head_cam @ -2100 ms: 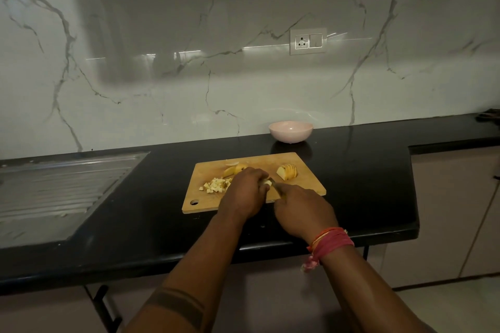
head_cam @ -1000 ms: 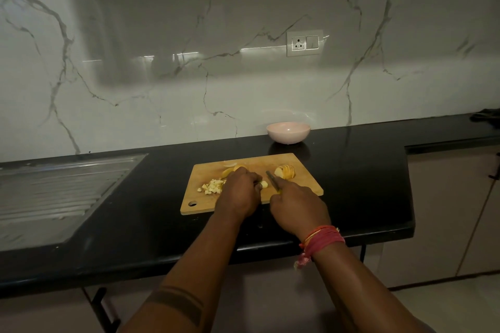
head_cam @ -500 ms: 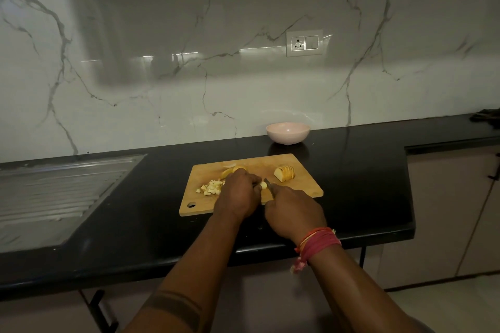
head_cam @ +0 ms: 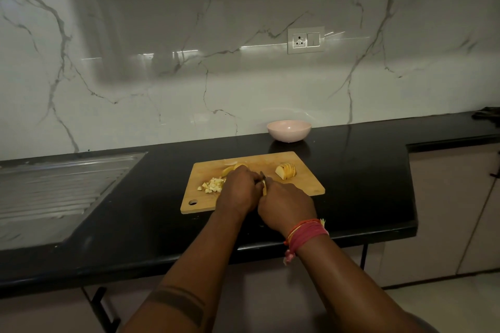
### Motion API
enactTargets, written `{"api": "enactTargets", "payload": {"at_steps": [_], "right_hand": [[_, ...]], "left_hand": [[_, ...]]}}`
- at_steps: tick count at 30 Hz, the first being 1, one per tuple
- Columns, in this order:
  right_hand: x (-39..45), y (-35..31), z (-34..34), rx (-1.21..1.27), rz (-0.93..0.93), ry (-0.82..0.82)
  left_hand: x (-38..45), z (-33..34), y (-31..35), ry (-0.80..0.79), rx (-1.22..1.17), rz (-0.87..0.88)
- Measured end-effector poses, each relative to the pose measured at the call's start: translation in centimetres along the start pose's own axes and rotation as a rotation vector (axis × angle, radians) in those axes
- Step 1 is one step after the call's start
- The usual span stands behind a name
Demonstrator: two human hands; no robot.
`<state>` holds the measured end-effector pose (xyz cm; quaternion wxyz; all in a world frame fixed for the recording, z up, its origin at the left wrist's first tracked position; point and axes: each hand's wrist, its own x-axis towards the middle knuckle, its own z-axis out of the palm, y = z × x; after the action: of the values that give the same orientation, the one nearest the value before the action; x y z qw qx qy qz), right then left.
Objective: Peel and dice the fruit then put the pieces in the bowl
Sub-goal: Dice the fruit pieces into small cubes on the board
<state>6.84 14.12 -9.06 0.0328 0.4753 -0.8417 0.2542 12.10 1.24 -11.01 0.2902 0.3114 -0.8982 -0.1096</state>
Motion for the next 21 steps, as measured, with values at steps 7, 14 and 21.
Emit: {"api": "enactTargets", "payload": {"at_steps": [7, 14, 21], "right_hand": [[-1.5, 0.7, -0.8, -0.042, -0.039, -0.050], [-3.6, 1.4, -1.2, -0.006, -0.008, -0.052], [-2.8, 1.4, -1.0, 0.116, -0.015, 0.013]], "left_hand": [[-0.3, -0.4, 0.9, 0.021, -0.024, -0.051], [-0.5, -0.8, 1.3, 0.027, -0.030, -0.069], [-0.9, -1.0, 1.1, 0.023, -0.051, -0.091]]}}
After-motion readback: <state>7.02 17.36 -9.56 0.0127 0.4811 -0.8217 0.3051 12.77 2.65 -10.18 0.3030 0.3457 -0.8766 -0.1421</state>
